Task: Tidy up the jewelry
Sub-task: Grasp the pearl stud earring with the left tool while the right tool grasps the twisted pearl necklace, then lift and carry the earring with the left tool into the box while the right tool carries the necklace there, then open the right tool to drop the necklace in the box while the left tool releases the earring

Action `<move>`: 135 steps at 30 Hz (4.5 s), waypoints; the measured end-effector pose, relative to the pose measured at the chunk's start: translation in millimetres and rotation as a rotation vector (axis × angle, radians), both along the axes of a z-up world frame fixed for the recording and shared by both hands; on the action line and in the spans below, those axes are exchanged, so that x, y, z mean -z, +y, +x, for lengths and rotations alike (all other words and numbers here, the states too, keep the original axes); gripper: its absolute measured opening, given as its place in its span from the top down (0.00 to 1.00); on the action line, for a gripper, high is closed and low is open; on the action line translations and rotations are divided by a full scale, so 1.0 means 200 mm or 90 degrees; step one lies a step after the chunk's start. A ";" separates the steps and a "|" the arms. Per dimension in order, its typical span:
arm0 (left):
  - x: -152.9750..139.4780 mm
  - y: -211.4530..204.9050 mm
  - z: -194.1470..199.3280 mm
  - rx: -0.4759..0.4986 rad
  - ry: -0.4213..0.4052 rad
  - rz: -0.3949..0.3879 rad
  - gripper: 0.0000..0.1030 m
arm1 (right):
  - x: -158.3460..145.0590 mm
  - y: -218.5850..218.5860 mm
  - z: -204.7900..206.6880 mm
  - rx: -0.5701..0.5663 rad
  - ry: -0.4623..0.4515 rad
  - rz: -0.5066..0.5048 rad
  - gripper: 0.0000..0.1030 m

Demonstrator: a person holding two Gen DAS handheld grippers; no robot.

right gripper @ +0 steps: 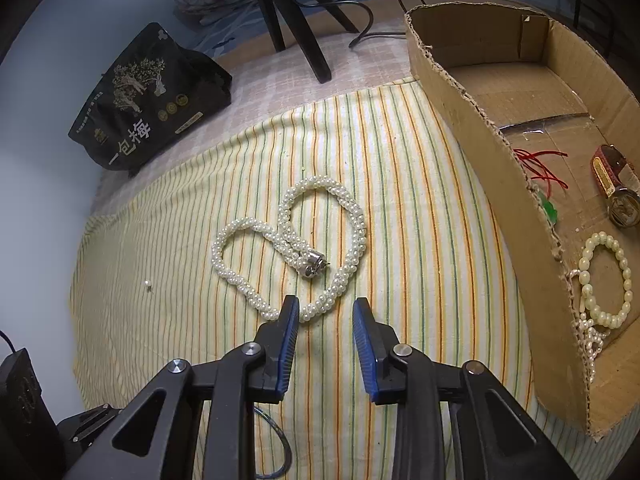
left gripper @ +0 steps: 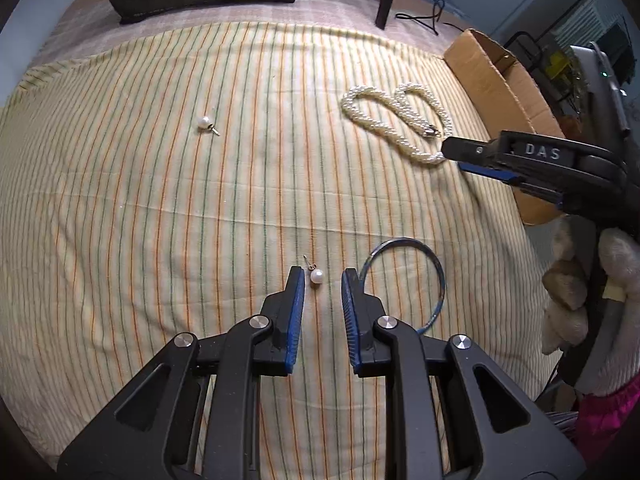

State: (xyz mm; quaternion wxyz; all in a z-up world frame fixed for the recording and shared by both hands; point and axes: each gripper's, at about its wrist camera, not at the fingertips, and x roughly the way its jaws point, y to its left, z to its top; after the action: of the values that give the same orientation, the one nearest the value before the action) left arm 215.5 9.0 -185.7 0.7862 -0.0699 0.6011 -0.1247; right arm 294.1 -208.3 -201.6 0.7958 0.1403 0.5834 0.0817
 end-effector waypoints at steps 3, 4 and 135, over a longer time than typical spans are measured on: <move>0.01 0.00 0.01 -0.002 0.000 0.003 0.83 | 0.00 0.00 0.00 0.001 0.001 0.000 0.74; 0.01 0.00 0.01 -0.004 0.001 0.005 0.83 | 0.01 0.00 0.01 0.002 0.001 0.001 0.74; -0.39 -1.06 0.20 0.113 -0.143 -0.119 0.94 | -0.63 -1.04 -0.36 0.153 -0.209 -0.016 0.39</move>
State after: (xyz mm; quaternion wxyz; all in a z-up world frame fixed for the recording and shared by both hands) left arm 254.7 -202.7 -108.0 0.8244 -0.0750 0.4993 -0.2557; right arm 221.3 -416.3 -75.2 0.8860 0.1839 0.4257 0.0011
